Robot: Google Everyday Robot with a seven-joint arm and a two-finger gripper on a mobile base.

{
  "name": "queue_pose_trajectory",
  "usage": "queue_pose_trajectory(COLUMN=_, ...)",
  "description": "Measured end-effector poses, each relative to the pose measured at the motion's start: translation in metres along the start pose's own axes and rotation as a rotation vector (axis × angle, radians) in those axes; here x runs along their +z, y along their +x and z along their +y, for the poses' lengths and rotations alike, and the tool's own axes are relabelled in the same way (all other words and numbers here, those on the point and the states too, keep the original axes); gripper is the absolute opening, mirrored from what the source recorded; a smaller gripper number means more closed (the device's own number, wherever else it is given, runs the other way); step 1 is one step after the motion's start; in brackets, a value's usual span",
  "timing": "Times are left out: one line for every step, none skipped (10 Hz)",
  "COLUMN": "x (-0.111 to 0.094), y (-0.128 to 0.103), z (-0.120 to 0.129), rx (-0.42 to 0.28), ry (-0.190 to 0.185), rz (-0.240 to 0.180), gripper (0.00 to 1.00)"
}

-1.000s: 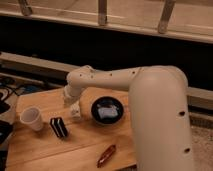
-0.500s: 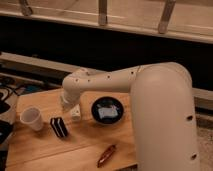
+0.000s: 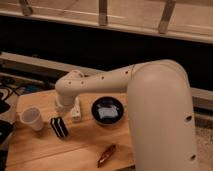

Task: Knock the eraser over

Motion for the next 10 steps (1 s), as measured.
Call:
queue_pose_trajectory(x=0.001, y=0.0, z=0.002, rx=-0.002, ry=-0.002, rz=0.0, gripper=0.2)
queue_pose_trajectory(x=0.002, y=0.001, z=0.003, rx=-0.002, ry=-0.002, rz=0.001, gripper=0.2)
queue_pose_trajectory(x=0.002, y=0.002, z=0.002, rx=-0.002, ry=-0.003, rz=0.006, gripper=0.2)
queue_pose_trajectory(x=0.003, y=0.006, z=0.007, rx=-0.011, ry=-0.005, rz=0.016, gripper=0.2)
queue_pose_trajectory(x=0.004, y=0.007, z=0.01, rx=-0.017, ry=-0.005, rz=0.021, gripper=0.2)
queue_pose_trajectory(x=0.005, y=0.008, z=0.011, rx=-0.019, ry=-0.006, rz=0.021, gripper=0.2)
queue_pose_trajectory(x=0.004, y=0.008, z=0.01, rx=-0.02, ry=-0.007, rz=0.021, gripper=0.2)
queue_pose_trajectory(x=0.005, y=0.009, z=0.011, rx=-0.022, ry=-0.007, rz=0.024, gripper=0.2)
queue_pose_trajectory(x=0.006, y=0.01, z=0.013, rx=-0.028, ry=-0.008, rz=0.029, gripper=0.2)
queue_pose_trajectory(x=0.007, y=0.011, z=0.015, rx=-0.033, ry=-0.009, rz=0.034, gripper=0.2)
